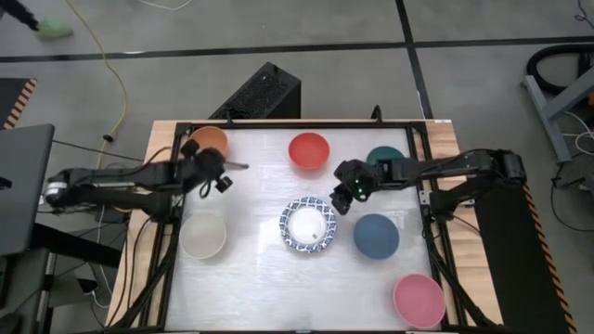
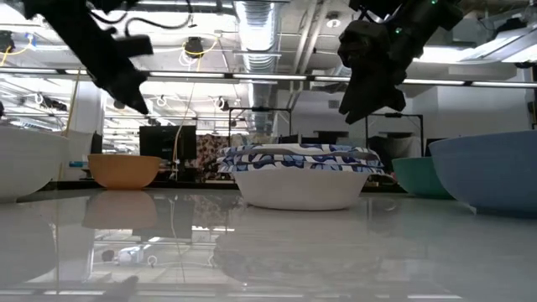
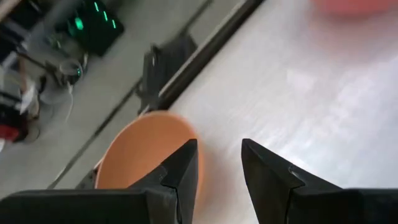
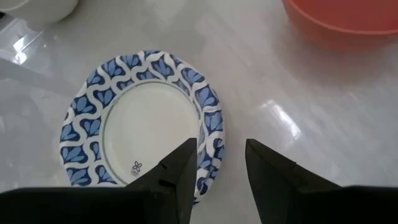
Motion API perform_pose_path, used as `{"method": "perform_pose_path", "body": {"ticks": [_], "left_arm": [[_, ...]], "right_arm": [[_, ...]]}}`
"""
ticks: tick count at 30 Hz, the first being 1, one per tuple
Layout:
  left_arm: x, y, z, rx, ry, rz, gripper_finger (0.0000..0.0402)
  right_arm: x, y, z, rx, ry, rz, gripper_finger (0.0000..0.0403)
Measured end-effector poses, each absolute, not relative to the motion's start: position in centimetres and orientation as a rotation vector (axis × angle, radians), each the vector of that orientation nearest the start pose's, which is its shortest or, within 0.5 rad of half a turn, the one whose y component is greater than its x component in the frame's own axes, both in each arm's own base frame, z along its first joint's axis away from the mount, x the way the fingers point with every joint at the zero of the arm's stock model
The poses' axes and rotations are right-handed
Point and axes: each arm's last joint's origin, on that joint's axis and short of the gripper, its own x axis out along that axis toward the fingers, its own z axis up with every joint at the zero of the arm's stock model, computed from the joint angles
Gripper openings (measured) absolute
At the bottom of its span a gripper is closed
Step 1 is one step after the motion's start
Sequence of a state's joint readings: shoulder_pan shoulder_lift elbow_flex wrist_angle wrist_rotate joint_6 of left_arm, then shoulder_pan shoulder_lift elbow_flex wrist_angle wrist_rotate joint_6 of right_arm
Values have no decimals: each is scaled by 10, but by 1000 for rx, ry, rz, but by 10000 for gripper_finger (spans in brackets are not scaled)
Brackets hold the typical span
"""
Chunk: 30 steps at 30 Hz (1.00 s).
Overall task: Nest bowls inside each other
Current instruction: Stack the brown bowl into the white pattern bowl
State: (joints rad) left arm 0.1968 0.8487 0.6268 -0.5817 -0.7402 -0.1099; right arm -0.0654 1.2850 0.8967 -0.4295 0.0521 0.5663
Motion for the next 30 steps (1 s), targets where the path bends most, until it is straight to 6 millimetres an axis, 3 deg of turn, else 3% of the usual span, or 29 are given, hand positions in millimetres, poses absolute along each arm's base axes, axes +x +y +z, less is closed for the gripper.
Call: {"method": "perform_pose_path", "body": {"ticks": [6, 13, 30], "left_arm": [[156, 90, 241, 56, 921, 879, 115], [153, 124, 220, -36, 1071, 854, 115], [174, 156, 170, -75, 1249, 778, 106]], "right_arm": [[261, -13, 249, 512, 770, -311, 157], [261, -8, 249, 478, 777, -282, 157], [261, -5, 249, 443, 790, -259, 157]]}}
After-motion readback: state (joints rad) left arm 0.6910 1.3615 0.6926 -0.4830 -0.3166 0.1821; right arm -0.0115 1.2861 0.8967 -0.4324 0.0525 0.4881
